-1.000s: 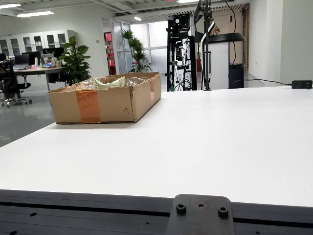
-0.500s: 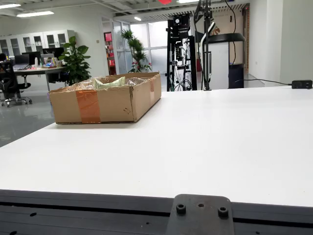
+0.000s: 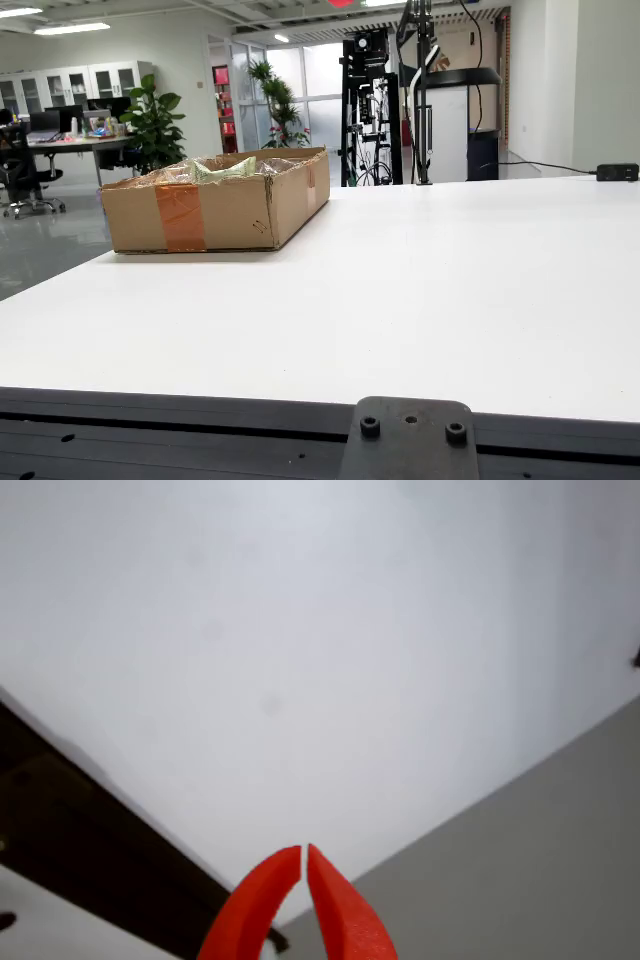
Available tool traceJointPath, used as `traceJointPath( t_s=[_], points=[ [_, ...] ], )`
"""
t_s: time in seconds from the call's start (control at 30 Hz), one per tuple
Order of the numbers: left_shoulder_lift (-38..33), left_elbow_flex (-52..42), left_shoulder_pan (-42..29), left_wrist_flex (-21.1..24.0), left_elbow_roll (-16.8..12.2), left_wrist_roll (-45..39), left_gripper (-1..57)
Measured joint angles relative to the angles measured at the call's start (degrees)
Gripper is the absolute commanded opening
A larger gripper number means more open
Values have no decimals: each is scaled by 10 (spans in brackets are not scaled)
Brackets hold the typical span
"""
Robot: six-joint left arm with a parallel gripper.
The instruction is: Grasp a snack and put it in the bin.
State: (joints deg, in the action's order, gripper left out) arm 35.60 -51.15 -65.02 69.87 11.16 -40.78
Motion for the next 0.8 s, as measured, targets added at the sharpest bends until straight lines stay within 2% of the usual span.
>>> traceJointPath(
  t_s=[0.8],
  points=[
    [0, 0, -10, 0, 0, 0, 4]
  ],
)
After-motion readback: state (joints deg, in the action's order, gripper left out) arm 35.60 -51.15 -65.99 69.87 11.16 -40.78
